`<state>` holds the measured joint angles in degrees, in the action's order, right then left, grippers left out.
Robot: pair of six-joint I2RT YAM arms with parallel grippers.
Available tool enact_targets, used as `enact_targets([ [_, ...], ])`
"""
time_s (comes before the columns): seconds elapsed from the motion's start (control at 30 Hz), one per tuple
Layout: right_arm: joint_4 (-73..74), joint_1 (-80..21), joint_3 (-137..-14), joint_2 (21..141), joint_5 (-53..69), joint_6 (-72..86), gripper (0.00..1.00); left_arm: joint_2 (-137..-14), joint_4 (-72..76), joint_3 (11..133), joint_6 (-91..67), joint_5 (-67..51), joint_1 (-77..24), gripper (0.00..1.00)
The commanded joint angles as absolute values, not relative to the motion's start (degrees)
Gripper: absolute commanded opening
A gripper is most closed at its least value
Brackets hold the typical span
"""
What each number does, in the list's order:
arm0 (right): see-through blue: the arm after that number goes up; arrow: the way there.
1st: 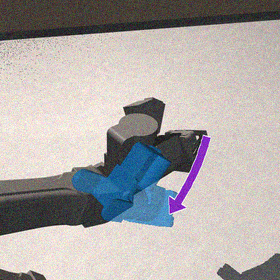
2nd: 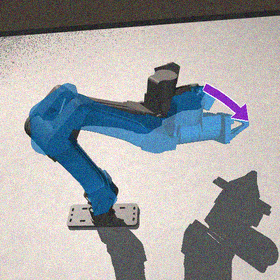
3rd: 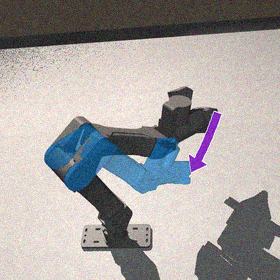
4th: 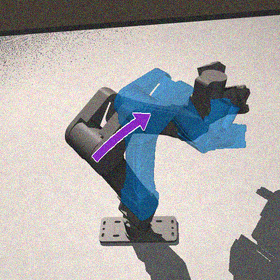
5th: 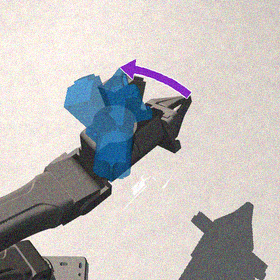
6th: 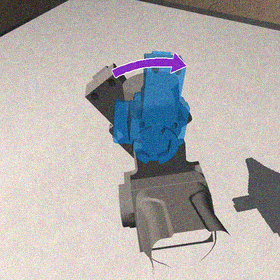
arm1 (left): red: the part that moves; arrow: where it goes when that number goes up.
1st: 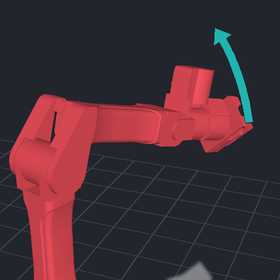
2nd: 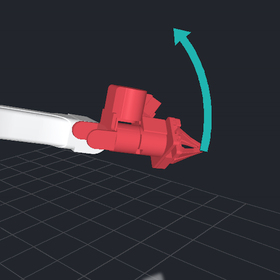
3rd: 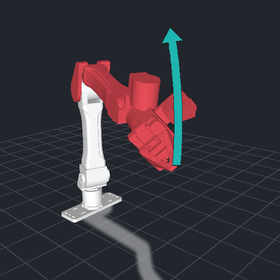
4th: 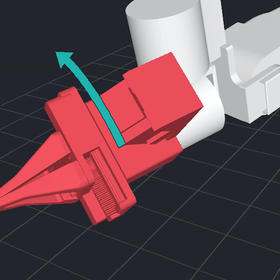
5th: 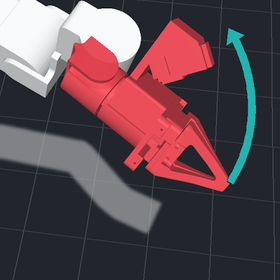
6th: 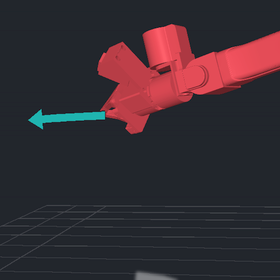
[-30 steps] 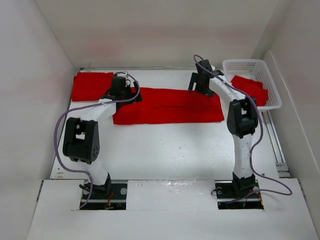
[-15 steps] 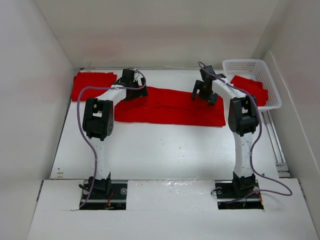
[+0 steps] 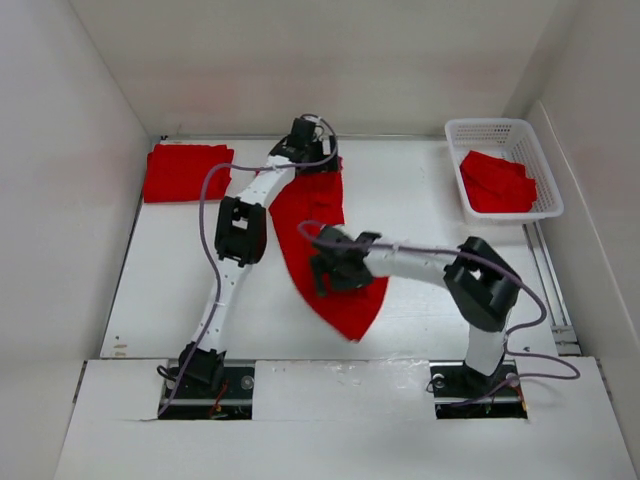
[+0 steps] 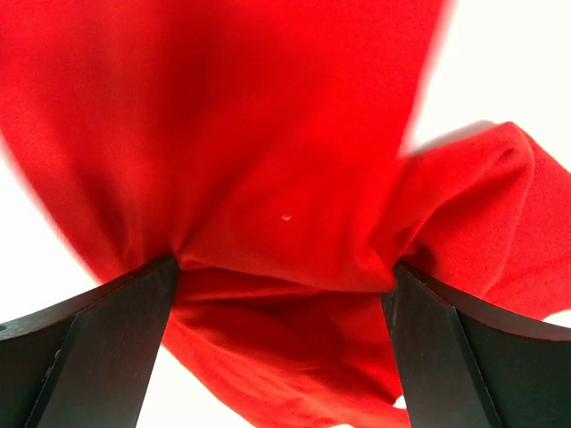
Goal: Fold and stack the t-shirts
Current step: Rotate the tshirt 90 degrees
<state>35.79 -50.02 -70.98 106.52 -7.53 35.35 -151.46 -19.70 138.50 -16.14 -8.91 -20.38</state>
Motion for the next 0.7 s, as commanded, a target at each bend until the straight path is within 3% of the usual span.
enact_targets([
  [0.0, 36.91, -64.38, -72.22, 109.68, 4.85, 38.68, 1.0, -151.0, -12.52, 137.48, -19.41, -13.17, -23.03, 1.0],
  [0.23, 43.32, -66.36, -75.67, 104.34, -4.66, 39.89, 1.0, -151.0, -9.94, 137.46, -22.67, -9.25, -23.03, 1.0],
  [0.67, 46.06, -54.15, -74.96, 90.18, -9.23, 40.88, 1.0, -142.4, -10.01, 137.46, -26.1, -1.94, -21.63, 1.0],
])
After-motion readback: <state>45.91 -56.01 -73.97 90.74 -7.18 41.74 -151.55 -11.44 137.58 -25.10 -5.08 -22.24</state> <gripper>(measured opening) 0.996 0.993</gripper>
